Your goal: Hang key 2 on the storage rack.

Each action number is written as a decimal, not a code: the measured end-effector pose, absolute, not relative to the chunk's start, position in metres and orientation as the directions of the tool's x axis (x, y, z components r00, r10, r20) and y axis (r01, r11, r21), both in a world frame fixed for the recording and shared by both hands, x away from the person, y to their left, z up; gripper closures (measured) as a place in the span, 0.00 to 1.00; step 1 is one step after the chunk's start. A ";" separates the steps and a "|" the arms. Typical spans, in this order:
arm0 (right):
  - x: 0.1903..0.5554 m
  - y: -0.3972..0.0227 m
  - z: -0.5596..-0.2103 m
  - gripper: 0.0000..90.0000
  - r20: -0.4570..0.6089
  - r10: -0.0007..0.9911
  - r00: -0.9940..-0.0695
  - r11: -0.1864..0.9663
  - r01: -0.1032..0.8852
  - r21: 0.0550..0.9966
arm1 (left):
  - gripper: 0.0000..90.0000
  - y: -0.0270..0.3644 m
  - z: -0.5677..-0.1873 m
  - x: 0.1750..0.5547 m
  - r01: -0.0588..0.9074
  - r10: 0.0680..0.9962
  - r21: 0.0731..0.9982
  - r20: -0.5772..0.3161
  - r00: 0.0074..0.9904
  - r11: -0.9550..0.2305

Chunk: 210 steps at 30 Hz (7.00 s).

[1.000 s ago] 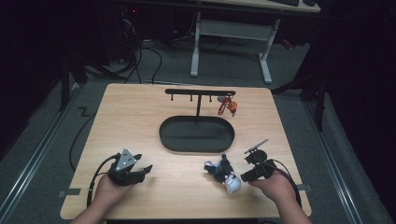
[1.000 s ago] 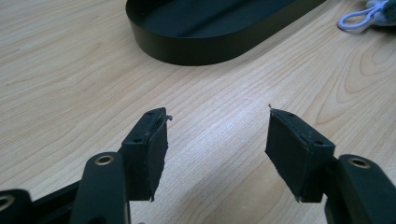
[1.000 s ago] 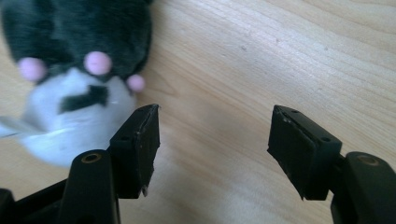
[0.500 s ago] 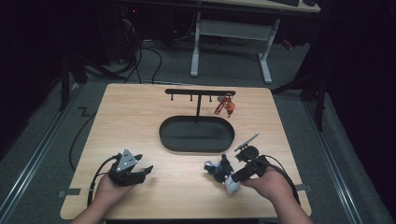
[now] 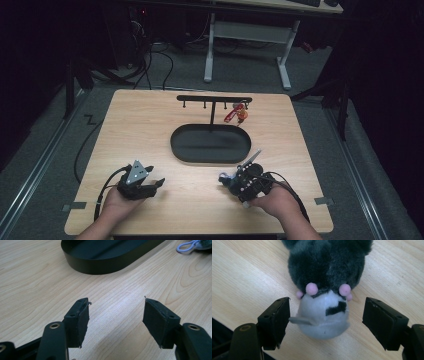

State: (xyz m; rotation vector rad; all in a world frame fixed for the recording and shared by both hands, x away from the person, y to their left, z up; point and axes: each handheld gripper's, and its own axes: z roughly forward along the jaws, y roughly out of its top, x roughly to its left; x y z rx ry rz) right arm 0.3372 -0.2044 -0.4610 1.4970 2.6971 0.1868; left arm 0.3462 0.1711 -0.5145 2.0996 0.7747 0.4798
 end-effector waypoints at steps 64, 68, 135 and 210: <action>0.369 -0.201 -0.418 0.50 0.001 0.858 -0.513 0.508 0.848 0.151 | 0.42 0.172 -0.515 0.345 0.353 0.668 0.809 0.064 0.741 -0.470; 0.374 -0.200 -0.410 0.50 0.007 0.863 -0.505 0.497 0.853 0.160 | 0.42 0.171 -0.515 0.345 0.352 0.666 0.808 0.065 0.743 -0.472; 0.464 -0.186 -0.319 0.51 -0.070 0.927 -0.370 0.373 0.881 0.291 | 0.42 0.174 -0.517 0.342 0.356 0.657 0.797 0.067 0.751 -0.488; 0.282 -0.257 -0.516 0.28 0.052 0.943 -0.328 0.155 0.573 0.805 | 0.40 0.159 -0.517 0.331 0.331 0.605 0.793 0.058 0.794 -0.511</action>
